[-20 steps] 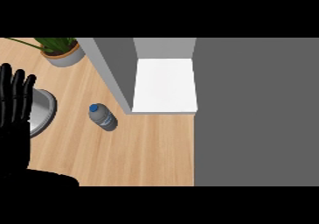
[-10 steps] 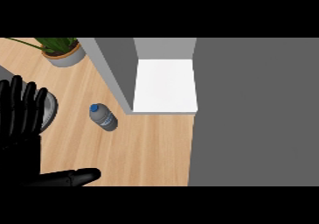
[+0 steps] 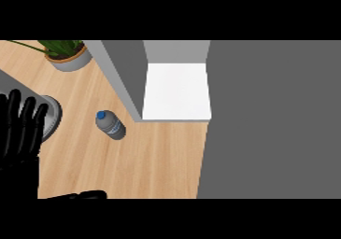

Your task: Pick up the bottled water, place it into the cabinet and close the cabinet

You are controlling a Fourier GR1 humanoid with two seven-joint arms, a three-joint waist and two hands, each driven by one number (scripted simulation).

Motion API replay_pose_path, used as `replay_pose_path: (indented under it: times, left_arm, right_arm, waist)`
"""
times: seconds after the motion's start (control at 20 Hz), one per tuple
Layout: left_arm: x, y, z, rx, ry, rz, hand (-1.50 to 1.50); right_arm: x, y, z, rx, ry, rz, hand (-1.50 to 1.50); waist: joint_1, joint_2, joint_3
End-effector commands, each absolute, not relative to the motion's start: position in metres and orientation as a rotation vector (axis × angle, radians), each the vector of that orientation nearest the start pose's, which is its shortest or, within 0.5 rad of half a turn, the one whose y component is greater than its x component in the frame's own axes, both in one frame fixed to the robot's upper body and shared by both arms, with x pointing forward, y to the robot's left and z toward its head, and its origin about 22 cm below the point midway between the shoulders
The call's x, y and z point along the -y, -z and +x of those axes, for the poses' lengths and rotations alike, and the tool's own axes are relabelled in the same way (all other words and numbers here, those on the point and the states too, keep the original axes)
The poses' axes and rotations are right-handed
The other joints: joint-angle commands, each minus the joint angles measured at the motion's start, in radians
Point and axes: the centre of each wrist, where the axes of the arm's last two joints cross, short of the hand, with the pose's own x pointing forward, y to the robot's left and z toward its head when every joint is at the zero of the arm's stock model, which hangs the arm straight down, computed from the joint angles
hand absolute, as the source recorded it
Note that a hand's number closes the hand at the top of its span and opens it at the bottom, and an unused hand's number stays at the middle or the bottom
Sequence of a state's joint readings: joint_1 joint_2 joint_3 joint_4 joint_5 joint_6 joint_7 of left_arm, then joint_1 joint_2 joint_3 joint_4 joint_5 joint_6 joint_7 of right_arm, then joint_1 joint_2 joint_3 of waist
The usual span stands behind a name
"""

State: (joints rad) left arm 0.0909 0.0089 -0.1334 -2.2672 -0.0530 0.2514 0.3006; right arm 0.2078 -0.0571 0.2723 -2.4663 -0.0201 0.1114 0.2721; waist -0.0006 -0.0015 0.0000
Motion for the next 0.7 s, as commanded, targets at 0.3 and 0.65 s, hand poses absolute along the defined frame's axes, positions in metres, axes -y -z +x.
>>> replay_pose_path:
  times: [0.3,0.65]
  left_arm:
    - [-0.22,-0.124,0.187,1.778,-0.115,0.125,-1.5]
    - [-0.223,-0.106,0.201,1.745,-0.144,0.158,-1.5]
  right_arm:
    - [0.193,-0.18,0.119,1.996,-0.259,0.256,-1.5]
    - [0.195,-0.185,0.097,1.985,-0.232,0.238,-1.5]
  waist:
    - [-0.002,0.001,0.0]
    - [-0.006,-0.001,0.0]
